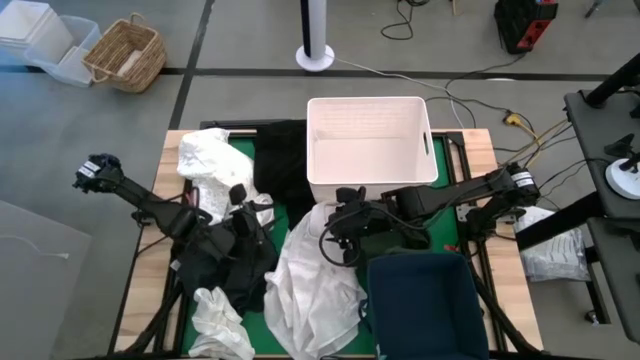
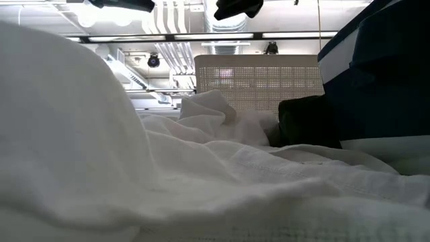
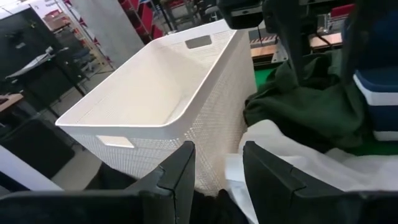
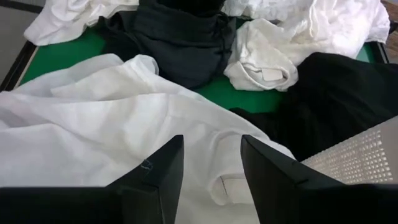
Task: Sort clothes
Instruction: Put the white long sleeve shirt into the white laundry bin
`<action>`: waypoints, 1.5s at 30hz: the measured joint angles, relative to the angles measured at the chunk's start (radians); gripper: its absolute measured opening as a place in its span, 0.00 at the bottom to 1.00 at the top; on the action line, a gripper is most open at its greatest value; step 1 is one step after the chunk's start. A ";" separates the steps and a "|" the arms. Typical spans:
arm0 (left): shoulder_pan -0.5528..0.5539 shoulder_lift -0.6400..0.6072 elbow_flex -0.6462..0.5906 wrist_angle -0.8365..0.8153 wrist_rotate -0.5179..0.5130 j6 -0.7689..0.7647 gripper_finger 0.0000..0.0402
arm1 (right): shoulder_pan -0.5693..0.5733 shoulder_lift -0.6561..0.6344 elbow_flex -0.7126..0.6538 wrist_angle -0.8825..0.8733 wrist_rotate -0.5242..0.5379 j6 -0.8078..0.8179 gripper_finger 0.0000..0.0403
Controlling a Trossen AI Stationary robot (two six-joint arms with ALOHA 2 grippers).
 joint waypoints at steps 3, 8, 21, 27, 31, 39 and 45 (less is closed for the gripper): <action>0.004 0.000 0.000 -0.019 0.000 -0.001 0.29 | 0.002 0.000 0.000 -0.001 0.000 -0.004 0.41; 0.003 0.000 0.000 -0.080 0.005 -0.065 0.29 | 0.003 0.000 -0.001 0.002 -0.002 -0.023 0.43; -0.021 -0.002 -0.001 -0.153 0.132 -0.226 0.29 | 0.039 0.002 -0.073 0.071 -0.002 -0.153 0.44; -0.076 -0.002 -0.002 -0.164 0.157 -0.299 0.29 | 0.057 0.002 -0.106 0.073 -0.002 -0.223 0.44; -0.107 -0.002 -0.002 -0.170 0.159 -0.363 0.29 | 0.059 0.002 -0.133 0.095 -0.001 -0.241 0.46; -0.142 0.013 -0.002 -0.278 0.216 -0.584 0.29 | 0.059 0.023 -0.151 0.150 0.066 -0.302 0.48; -0.142 0.080 -0.002 -0.299 0.241 -0.628 0.29 | 0.059 0.065 -0.137 0.187 0.144 -0.308 0.52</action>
